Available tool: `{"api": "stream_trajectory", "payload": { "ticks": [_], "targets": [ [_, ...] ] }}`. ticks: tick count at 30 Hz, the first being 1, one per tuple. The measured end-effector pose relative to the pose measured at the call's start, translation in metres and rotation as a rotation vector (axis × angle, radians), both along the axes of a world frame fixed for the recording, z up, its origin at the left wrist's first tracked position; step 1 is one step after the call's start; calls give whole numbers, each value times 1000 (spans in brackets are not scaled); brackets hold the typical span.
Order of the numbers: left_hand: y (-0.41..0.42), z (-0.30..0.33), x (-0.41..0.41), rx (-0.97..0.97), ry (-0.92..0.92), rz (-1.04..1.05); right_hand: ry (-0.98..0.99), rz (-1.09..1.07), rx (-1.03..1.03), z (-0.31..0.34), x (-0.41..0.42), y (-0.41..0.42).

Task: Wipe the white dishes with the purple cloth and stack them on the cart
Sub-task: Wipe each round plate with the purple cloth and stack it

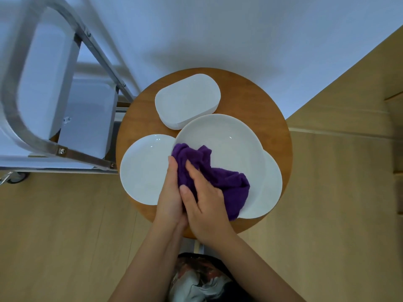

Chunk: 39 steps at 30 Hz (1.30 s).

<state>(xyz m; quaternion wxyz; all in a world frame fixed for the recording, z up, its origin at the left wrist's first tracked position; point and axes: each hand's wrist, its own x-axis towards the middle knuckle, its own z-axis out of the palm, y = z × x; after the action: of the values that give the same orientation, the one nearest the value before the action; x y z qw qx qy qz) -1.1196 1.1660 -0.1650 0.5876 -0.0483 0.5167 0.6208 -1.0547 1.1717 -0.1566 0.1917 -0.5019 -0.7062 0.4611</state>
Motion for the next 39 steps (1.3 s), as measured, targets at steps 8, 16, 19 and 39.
{"api": "stream_trajectory", "payload": {
  "ticks": [8,16,19,39],
  "targets": [
    [11,20,-24,-122,-150,-5,-100,100,347,13,33,-7],
    [13,41,-56,4,-110,-255,187,-495,-189,36,64,41],
    [13,48,-56,-59,-44,-288,372,-532,-192,58,40,44],
    [11,101,-56,-32,278,-485,-283,9,637,61,-27,43]
  ]
}}
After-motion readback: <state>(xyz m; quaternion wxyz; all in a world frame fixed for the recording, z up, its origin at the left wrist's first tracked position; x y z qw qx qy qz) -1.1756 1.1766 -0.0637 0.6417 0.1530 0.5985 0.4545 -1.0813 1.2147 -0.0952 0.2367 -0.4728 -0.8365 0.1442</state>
